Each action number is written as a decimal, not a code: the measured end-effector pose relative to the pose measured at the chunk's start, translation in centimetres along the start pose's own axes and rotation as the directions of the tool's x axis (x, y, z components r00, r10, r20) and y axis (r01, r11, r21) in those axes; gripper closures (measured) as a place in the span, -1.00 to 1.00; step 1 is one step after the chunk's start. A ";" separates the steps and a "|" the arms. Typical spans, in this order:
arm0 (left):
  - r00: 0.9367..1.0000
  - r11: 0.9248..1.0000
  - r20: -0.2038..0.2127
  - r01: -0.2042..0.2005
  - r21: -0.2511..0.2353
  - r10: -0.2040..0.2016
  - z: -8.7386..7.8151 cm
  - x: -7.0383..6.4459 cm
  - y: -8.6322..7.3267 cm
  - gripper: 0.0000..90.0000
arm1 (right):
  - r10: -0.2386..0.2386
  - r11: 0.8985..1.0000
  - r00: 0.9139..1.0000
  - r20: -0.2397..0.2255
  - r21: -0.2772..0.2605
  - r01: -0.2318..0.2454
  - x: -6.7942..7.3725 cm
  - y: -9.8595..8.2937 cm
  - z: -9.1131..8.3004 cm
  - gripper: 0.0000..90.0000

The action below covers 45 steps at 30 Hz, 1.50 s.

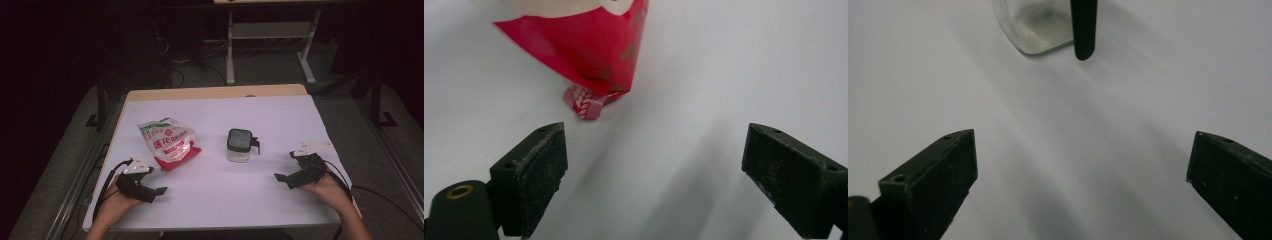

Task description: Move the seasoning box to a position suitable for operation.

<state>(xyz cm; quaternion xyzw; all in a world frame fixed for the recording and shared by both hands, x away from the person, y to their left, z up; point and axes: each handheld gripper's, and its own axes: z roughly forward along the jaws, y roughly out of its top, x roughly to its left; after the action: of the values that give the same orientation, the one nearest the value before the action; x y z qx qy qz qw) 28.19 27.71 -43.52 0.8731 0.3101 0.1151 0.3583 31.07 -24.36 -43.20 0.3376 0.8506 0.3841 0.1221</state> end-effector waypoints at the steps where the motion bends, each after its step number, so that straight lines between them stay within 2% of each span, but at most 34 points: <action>1: 1.000 1.000 -0.001 -0.006 0.004 0.006 -0.1 -0.1 -0.1 -0.76 | -0.008 1.000 1.000 -0.003 0.004 0.008 0.1 0.2 0.0 -1.00; 3: 1.000 1.000 -0.005 -0.009 0.010 0.009 -0.2 -0.1 -0.2 -0.76 | -0.013 1.000 1.000 -0.004 0.011 0.013 0.1 0.5 0.1 -1.00; 5: 1.000 1.000 0.000 0.013 -0.007 -0.013 -0.5 -0.1 -0.5 -0.76 | -0.015 1.000 1.000 -0.010 0.010 0.015 0.0 0.8 0.1 -1.00; 7: 1.000 1.000 -0.001 0.017 -0.013 -0.018 -0.5 -0.2 -0.5 -0.76 | -0.021 1.000 1.000 -0.017 0.014 0.021 0.0 1.1 0.1 -1.00; 13: 1.000 1.000 0.008 0.006 -0.013 -0.006 -0.5 -0.7 -0.5 -0.76 | -0.051 0.998 0.998 -0.022 0.041 0.052 -0.1 2.4 0.1 -1.00; 14: 1.000 1.000 0.005 -0.005 -0.008 0.005 -0.4 -0.7 -0.5 -0.76 | -0.061 0.997 0.998 -0.023 0.049 0.062 -0.1 2.7 0.1 -1.00; 20: 1.000 1.000 0.019 0.010 -0.011 -0.010 -0.4 -0.7 -0.5 -0.76 | -0.093 0.993 0.995 -0.033 0.070 0.095 -0.2 4.0 0.3 -1.00; 24: 1.000 1.000 0.020 0.000 -0.002 0.000 -0.3 -0.8 -0.5 -0.76 | -0.109 0.990 0.993 -0.038 0.084 0.112 -0.1 4.5 0.5 -1.00; 30: 1.000 1.000 0.030 -0.001 0.000 0.001 -0.1 -1.1 -0.4 -0.76 | -0.127 0.983 0.990 -0.069 0.126 0.135 -0.1 6.0 0.9 -1.00; 35: 0.999 1.000 0.039 0.002 -0.004 -0.002 -0.1 -1.1 -0.4 -0.76 | -0.142 0.979 0.987 -0.076 0.136 0.151 0.0 7.0 1.1 -1.00; 37: 0.999 1.000 0.042 0.003 -0.003 -0.003 -0.1 -1.1 -0.4 -0.76 | -0.161 0.974 0.984 -0.074 0.148 0.171 0.0 7.5 1.3 -1.00; 40: 0.999 1.000 0.045 0.007 -0.010 -0.006 -0.1 -1.1 -0.5 -0.76 | -0.161 0.973 0.983 -0.088 0.151 0.173 -0.1 8.1 1.4 -1.00; 45: 0.999 1.000 0.050 0.007 -0.010 -0.007 -0.1 -1.1 -0.5 -0.76 | -0.194 0.962 0.976 -0.095 0.174 0.208 -0.2 9.2 1.8 -1.00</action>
<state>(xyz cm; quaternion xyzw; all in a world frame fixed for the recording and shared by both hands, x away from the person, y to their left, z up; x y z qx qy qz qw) 27.08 27.34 -43.74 0.8728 0.3036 0.0936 0.3706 36.48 -19.06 -37.62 0.2442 0.9163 0.3025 0.0959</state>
